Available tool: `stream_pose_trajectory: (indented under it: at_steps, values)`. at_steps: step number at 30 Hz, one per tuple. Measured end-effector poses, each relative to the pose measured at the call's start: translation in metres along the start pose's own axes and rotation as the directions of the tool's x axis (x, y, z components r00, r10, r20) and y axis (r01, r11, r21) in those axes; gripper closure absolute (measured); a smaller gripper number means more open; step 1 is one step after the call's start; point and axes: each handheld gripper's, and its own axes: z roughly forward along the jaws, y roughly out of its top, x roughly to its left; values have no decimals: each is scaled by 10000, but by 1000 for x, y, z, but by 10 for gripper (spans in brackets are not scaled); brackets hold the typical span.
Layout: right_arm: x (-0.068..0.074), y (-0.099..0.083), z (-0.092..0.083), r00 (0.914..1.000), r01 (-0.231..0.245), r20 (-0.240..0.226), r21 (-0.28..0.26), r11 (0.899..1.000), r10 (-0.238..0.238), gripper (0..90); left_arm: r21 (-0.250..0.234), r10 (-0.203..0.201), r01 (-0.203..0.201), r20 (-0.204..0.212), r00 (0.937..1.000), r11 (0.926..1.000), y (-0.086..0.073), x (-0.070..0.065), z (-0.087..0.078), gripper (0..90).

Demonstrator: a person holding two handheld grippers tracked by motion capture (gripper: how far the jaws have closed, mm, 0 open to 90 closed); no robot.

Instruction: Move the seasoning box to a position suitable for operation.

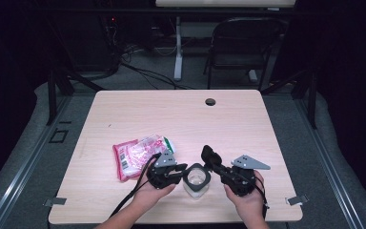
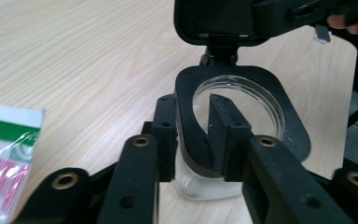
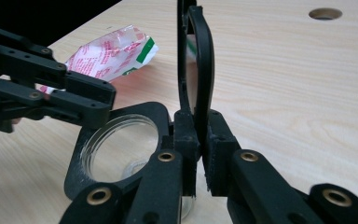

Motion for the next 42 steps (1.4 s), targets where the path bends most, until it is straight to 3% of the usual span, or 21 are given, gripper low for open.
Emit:
stream_pose_trajectory:
  at_steps: [8,13,15,16,21,25,29,31,38,39,42]
  values:
    - [-15,12,17,9973,109,-721,6,9999,-108,853,-260,-360,342,-706,9969,9991,-12,8,-25,700]
    - [-21,15,24,9962,132,-865,39,9999,-129,852,-258,-447,419,-1208,9917,9988,-19,15,-39,653]
    - [-23,16,26,9957,94,-924,59,9999,-88,849,-278,-554,520,-1407,9885,9983,-24,19,-46,618]
    - [-25,17,28,9944,13,-1059,37,10000,-9,844,-335,-690,641,-1719,9827,9974,-27,24,-51,601]
    - [-27,18,29,9936,13,-1131,-8,10000,-14,790,-292,-868,823,-2249,9705,9962,-35,35,-61,559]
    - [-27,12,28,9957,130,-915,257,9996,-106,781,-70,-902,911,-2368,9674,9958,-39,43,-63,553]
    - [-26,10,26,9956,78,-936,363,9993,-43,834,38,-969,1014,-2597,9608,9948,-44,50,-62,549]
    - [-24,10,26,9965,110,-826,286,9995,-86,845,126,-1041,1110,-2565,9609,9937,-46,53,-60,546]
    - [-29,12,27,9985,-98,-537,198,9998,108,841,385,-727,871,-2847,9558,9955,-50,52,-53,534]
    - [-32,14,30,9975,-372,-589,121,9992,379,835,484,-603,786,-3036,9509,9957,-51,52,-50,525]
    - [-33,14,31,9976,-410,-556,112,9991,415,811,637,-381,623,-3281,9439,9960,-52,52,-46,515]
